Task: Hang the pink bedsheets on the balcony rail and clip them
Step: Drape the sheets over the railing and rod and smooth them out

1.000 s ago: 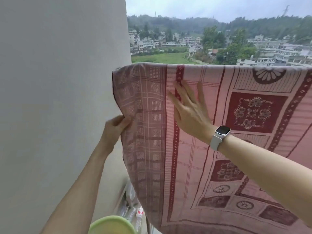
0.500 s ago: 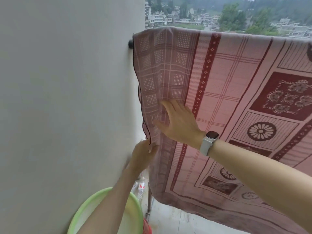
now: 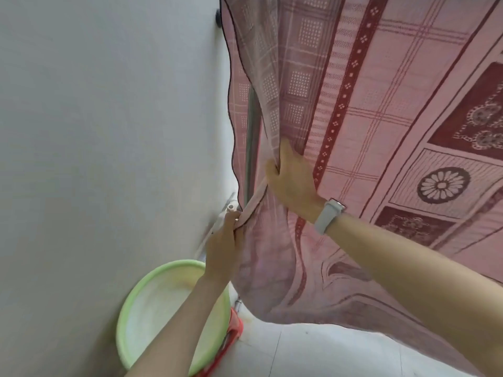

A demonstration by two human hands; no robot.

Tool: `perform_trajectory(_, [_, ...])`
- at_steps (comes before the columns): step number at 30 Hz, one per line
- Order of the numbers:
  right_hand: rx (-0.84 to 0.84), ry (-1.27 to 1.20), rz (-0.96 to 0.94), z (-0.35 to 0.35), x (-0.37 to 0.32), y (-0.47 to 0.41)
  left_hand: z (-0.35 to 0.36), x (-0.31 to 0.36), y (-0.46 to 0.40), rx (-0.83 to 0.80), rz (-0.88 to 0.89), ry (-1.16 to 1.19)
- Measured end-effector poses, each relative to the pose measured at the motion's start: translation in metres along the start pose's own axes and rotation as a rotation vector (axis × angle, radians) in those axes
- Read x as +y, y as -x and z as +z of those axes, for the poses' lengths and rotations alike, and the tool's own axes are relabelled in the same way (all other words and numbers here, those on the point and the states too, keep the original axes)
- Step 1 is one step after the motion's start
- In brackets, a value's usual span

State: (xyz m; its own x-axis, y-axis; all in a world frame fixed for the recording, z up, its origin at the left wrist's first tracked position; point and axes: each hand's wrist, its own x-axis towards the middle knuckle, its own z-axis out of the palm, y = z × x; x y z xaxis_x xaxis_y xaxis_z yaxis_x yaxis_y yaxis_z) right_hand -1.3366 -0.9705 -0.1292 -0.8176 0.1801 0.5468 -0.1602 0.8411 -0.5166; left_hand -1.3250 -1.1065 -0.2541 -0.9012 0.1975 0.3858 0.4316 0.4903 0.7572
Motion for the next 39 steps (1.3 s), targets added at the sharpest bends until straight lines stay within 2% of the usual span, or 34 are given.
perform_trajectory(2, [-0.129, 0.188, 0.080, 0.002, 0.014, -0.005, 0.011, -0.017, 0.001, -0.369, -0.148, -0.115])
perform_trajectory(3, [-0.218, 0.224, 0.128, 0.002, 0.021, -0.007, 0.014, -0.025, 0.003, -0.508, -0.224, -0.084])
perform_trajectory(4, [-0.303, 0.218, 0.156, 0.002, 0.026, -0.007, 0.014, -0.032, 0.004, -0.574, -0.303, -0.050])
perform_trajectory(5, [-0.370, 0.187, 0.160, 0.002, 0.030, -0.006, 0.012, -0.038, 0.003, -0.572, -0.360, -0.053])
perform_trajectory(8, [-0.450, 0.103, 0.114, 0.008, 0.032, 0.002, 0.001, -0.045, -0.012, -0.423, -0.405, -0.117])
perform_trajectory(12, [-0.263, 0.071, 0.158, 0.021, 0.026, 0.006, -0.016, -0.038, -0.062, -0.224, -0.287, 0.007])
perform_trajectory(15, [-0.203, 0.091, 0.145, 0.031, 0.023, 0.011, -0.021, -0.030, -0.113, -0.159, -0.282, 0.249])
perform_trajectory(17, [-0.161, 0.132, 0.150, 0.036, 0.022, 0.011, -0.020, -0.024, -0.143, -0.234, -0.263, 0.349])
perform_trajectory(20, [-0.125, 0.182, 0.218, 0.048, 0.021, 0.010, -0.011, -0.020, -0.169, -0.442, -0.196, 0.432])
perform_trajectory(22, [-0.076, 0.168, 0.263, 0.057, 0.018, 0.012, -0.004, -0.020, -0.179, -0.494, -0.092, 0.264])
perform_trajectory(24, [-0.010, 0.160, 0.307, 0.064, 0.012, 0.014, -0.002, -0.028, -0.187, -0.357, -0.011, 0.071])
perform_trajectory(25, [0.027, 0.139, 0.314, 0.067, 0.008, 0.015, -0.007, -0.032, -0.190, -0.268, 0.023, 0.046])
perform_trajectory(28, [0.114, 0.045, 0.250, 0.077, -0.005, 0.011, -0.033, -0.044, -0.194, -0.061, 0.154, 0.155])
perform_trajectory(30, [0.032, 0.062, 0.237, 0.090, -0.010, 0.006, -0.039, -0.056, -0.191, -0.123, 0.186, 0.116])
perform_trajectory(33, [-0.268, 0.103, 0.268, 0.115, -0.005, 0.007, -0.035, -0.068, -0.181, -0.393, 0.050, 0.090])
perform_trajectory(36, [-0.436, 0.151, 0.242, 0.122, 0.000, 0.016, -0.047, -0.055, -0.183, -0.578, -0.124, 0.467])
perform_trajectory(39, [-0.433, 0.167, 0.234, 0.109, 0.000, 0.017, -0.058, -0.039, -0.193, -0.711, -0.107, 0.637])
